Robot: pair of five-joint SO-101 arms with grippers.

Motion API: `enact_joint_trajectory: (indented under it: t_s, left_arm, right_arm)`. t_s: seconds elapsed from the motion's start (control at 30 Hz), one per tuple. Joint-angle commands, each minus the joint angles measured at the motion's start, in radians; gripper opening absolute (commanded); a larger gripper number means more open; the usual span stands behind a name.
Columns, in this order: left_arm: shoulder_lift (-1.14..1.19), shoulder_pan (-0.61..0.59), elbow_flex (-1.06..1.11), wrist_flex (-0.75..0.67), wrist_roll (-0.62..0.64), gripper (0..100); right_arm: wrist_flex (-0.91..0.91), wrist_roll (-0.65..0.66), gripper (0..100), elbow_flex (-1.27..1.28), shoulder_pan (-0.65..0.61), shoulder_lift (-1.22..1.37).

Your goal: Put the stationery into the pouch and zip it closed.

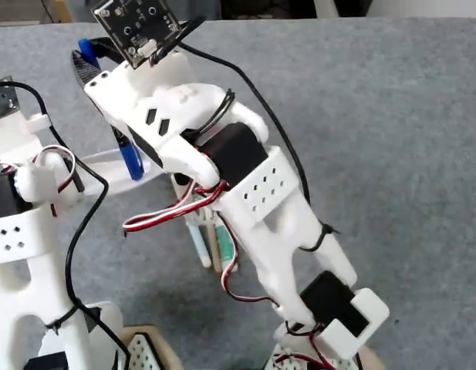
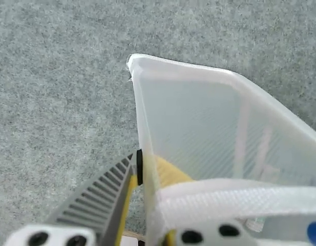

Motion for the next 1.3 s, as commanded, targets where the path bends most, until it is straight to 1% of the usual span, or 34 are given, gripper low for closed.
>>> enact_joint_trajectory:
  t_s: [0.0, 0.27, 0.43, 0.67, 0.77, 0.97, 1.07, 1.13, 1.27]
  left_arm:
    - [0.002, 0.004, -0.018, -0.018, 0.009, 3]
    - [0.012, 0.005, -0.001, -0.025, 0.006, 3]
    - [0.095, 0.005, -0.007, -0.025, 0.008, 3]
    - [0.157, 0.007, -0.053, -0.051, 0.011, 3]
    - [0.201, 0.03, -0.074, -0.046, 0.025, 3]
    - [0.275, 0.033, -0.107, -0.051, 0.031, 3]
    - [0.279, 0.033, -0.107, -0.052, 0.031, 3]
    - [0.279, 0.035, -0.107, -0.054, 0.031, 3]
    - [0.279, 0.031, -0.107, -0.052, 0.031, 3]
  right_arm:
    - [-0.046, 0.012, 1.1, -0.03, 0.025, -0.01]
    - [-0.063, 0.012, 1.2, -0.056, 0.026, -0.004]
    - [-0.058, 0.011, 1.2, -0.093, 0.026, -0.002]
    - [-0.058, 0.011, 1.2, -0.05, 0.026, -0.002]
    - [-0.066, 0.012, 1.2, -0.051, 0.026, -0.002]
    - [-0.175, 0.012, 1.2, -0.05, 0.026, -0.001]
    - [-0.196, 0.002, 1.2, -0.065, 0.025, -0.001]
    - [-0.178, -0.002, 1.2, -0.084, 0.025, -0.001]
    - [-0.123, -0.089, 1.2, -0.099, 0.029, -0.008]
